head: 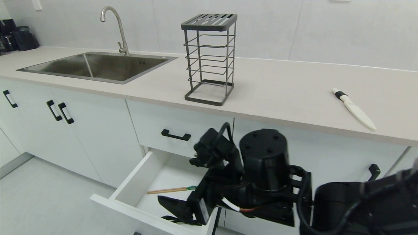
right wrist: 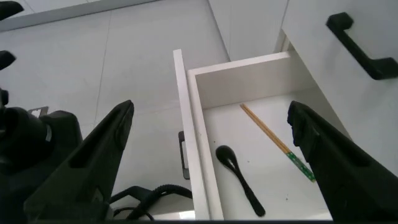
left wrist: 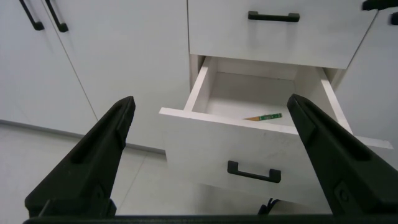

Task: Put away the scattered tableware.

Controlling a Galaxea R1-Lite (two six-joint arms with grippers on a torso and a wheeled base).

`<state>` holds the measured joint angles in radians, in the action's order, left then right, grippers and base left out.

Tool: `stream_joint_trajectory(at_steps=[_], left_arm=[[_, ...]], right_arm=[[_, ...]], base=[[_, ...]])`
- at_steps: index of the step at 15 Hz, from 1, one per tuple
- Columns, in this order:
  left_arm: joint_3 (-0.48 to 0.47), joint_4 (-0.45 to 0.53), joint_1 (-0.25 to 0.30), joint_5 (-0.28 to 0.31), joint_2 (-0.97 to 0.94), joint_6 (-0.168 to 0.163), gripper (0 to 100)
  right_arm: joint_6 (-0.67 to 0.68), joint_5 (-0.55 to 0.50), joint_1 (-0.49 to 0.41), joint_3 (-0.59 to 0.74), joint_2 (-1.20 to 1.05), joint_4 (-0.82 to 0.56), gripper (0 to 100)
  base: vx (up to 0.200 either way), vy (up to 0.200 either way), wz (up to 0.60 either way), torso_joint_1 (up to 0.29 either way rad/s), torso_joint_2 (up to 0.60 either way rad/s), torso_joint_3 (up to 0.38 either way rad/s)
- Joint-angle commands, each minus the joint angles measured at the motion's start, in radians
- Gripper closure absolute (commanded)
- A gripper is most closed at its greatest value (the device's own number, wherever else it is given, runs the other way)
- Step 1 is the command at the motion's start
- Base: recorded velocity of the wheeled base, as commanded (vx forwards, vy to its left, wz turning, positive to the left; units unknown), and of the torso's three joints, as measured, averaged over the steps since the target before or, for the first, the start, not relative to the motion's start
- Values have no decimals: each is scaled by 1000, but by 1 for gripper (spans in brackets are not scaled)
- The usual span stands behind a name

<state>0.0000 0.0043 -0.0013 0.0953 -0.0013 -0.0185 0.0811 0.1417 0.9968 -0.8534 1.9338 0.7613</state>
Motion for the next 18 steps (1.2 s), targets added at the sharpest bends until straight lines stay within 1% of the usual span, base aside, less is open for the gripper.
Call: stream_joint_trajectory(at_steps=[1, 4, 5, 7, 8, 9, 11, 13, 15, 17, 18], left_arm=[[0, 0, 1, 0, 1, 0, 0], [0, 0, 0, 0, 1, 0, 0], [0, 0, 0, 0, 1, 0, 0], [0, 0, 0, 0, 1, 0, 0], [0, 0, 1, 0, 1, 0, 0], [0, 0, 0, 0, 1, 0, 0], [0, 0, 1, 0, 1, 0, 0], [0, 0, 0, 0, 1, 0, 0], [0, 0, 0, 0, 1, 0, 0], [0, 0, 1, 0, 1, 0, 0], [0, 0, 1, 0, 1, 0, 0]], right_arm=[[-1, -5, -67, 195, -190, 81, 0], [-6, 16, -136, 318, -314, 95, 0], [-9, 26, -175, 407, -389, 95, 0], [-9, 27, -204, 494, -490, 95, 0], [-9, 41, -222, 548, -567, 93, 0], [-11, 61, -265, 623, -659, 93, 0], [-11, 81, -294, 718, -766, 92, 0], [-15, 87, -343, 769, -852, 89, 0], [-66, 88, -417, 800, -943, 84, 0], [-187, 147, -557, 798, -1035, 70, 0], [-238, 174, -603, 801, -1069, 55, 0]], base=[[0, 0, 0, 0, 0, 0], [0, 0, 0, 0, 0, 0], [0, 0, 0, 0, 0, 0], [0, 0, 0, 0, 0, 0], [0, 0, 0, 0, 0, 0], [0, 0, 0, 0, 0, 0], [0, 0, 0, 0, 0, 0], [0, 0, 0, 0, 0, 0], [0, 0, 0, 0, 0, 0], [0, 0, 0, 0, 0, 0], [0, 0, 0, 0, 0, 0]])
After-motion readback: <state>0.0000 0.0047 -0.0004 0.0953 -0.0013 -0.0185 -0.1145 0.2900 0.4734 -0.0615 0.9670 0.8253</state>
